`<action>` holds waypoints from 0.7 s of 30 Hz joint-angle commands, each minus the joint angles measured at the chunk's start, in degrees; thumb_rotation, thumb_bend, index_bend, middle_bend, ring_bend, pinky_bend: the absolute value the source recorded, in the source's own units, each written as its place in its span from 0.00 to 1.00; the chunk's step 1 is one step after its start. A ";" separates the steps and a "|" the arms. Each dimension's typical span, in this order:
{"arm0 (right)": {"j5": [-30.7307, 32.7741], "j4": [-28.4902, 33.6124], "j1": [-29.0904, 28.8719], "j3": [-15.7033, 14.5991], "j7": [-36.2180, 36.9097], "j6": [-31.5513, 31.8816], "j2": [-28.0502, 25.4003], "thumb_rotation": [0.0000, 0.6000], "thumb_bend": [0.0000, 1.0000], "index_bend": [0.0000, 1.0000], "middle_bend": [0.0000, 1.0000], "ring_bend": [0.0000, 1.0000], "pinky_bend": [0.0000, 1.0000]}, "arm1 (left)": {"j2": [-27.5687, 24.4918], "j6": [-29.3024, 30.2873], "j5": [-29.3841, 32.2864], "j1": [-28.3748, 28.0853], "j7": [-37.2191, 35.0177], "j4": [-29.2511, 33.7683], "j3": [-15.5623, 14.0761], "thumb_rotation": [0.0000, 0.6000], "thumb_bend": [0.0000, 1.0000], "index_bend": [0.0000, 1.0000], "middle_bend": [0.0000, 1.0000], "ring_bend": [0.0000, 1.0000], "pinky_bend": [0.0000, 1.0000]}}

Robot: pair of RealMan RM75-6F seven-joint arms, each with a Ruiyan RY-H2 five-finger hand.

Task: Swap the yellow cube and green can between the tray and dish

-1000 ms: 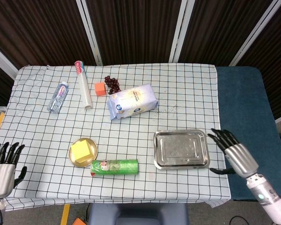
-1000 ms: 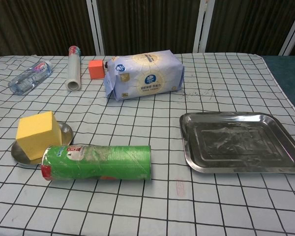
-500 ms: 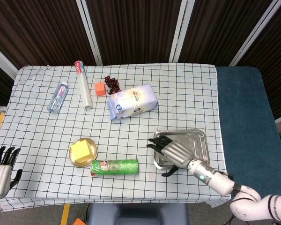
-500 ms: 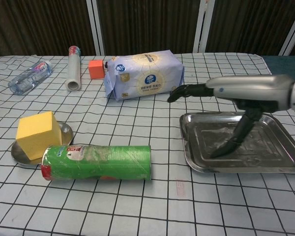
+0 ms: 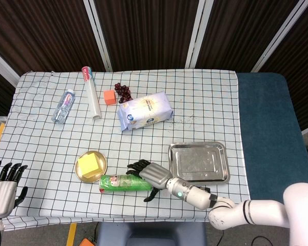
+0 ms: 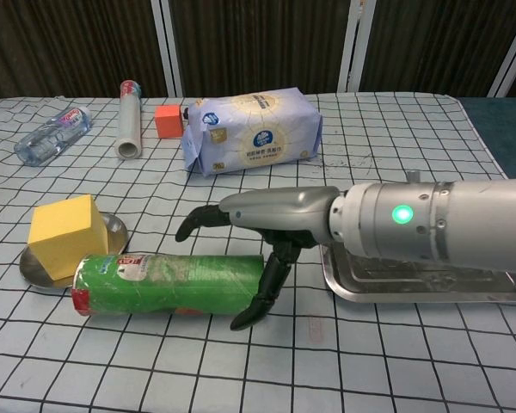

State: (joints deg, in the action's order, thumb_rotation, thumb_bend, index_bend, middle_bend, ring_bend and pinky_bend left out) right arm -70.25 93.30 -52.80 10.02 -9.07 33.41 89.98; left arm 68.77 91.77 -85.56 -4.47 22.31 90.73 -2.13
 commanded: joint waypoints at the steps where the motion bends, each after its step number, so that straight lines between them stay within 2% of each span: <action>1: 4.18 -5.30 -3.18 0.22 -2.23 -1.22 5.44 1.00 0.07 0.25 0.14 0.07 0.07 | -0.31 -0.44 0.04 0.14 -0.35 0.23 0.15 1.00 0.38 0.22 0.20 0.15 0.06; 5: 6.87 -10.35 -5.29 0.31 -3.51 -0.89 10.15 1.00 0.07 0.29 0.19 0.11 0.10 | -0.74 -1.09 -0.08 0.27 -1.24 0.33 0.34 1.00 0.38 0.22 0.20 0.15 0.06; 8: 7.42 -13.30 -5.84 0.37 -4.09 0.57 12.92 1.00 0.07 0.35 0.26 0.18 0.15 | -0.95 -1.45 -0.34 0.31 -1.84 0.43 0.40 1.00 0.38 0.23 0.20 0.15 0.06; 11: 6.95 -16.45 -5.93 0.31 -4.39 2.58 15.51 1.00 0.07 0.49 0.34 0.29 0.24 | -1.20 -1.68 -0.48 0.46 -2.31 0.41 0.52 1.00 0.38 0.23 0.21 0.17 0.06; 17: 2.48 -21.81 -4.26 -0.32 -6.44 11.19 19.60 1.00 0.07 0.82 0.57 0.54 0.45 | -1.54 -2.18 -0.61 0.69 -2.75 0.62 0.75 1.00 0.38 0.24 0.21 0.18 0.06; 21: -0.18 -20.94 -2.42 -0.39 -6.47 16.09 19.14 1.00 0.07 0.91 0.64 0.60 0.52 | -1.55 -2.67 -0.69 0.73 -2.50 0.85 0.83 1.00 0.38 0.24 0.21 0.18 0.06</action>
State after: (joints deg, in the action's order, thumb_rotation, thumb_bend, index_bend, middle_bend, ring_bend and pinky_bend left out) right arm -68.64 72.23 -56.47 9.80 -15.15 47.15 108.98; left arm 67.22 89.12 -86.21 -3.74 19.78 91.57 -1.31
